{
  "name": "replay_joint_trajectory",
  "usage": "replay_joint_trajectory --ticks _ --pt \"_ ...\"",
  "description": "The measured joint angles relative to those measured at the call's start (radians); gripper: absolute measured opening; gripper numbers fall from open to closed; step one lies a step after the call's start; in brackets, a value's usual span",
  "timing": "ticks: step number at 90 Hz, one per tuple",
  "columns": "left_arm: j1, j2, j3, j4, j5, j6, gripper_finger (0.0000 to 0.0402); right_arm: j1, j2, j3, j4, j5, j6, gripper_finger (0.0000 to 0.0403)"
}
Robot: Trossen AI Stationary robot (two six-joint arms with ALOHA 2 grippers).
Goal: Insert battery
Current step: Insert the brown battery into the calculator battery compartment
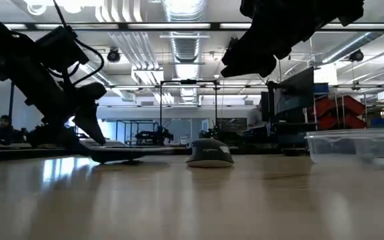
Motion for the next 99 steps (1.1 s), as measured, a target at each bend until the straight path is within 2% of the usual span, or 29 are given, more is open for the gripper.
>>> replay_joint_trajectory --ticks 14,42,61,86,99 --pt "0.000 0.080 0.000 0.173 0.060 0.026 0.0223 0.000 0.000 0.000 -0.001 0.000 0.006 0.0204" --pt "0.001 0.241 0.003 0.312 0.080 0.029 0.0186 0.000 0.001 0.000 -0.005 0.000 0.024 0.0212" --pt "0.002 0.281 -0.001 0.487 0.084 0.097 0.0128 0.000 0.001 0.000 -0.004 0.000 0.024 0.0201" --pt "0.002 0.275 0.000 0.516 0.083 0.119 0.0034 0.000 0.001 0.000 -0.004 0.000 0.024 0.0195" --pt "0.002 0.269 0.001 0.563 0.084 0.165 0.0009 0.000 0.001 0.000 -0.005 -0.001 0.024 0.0191"
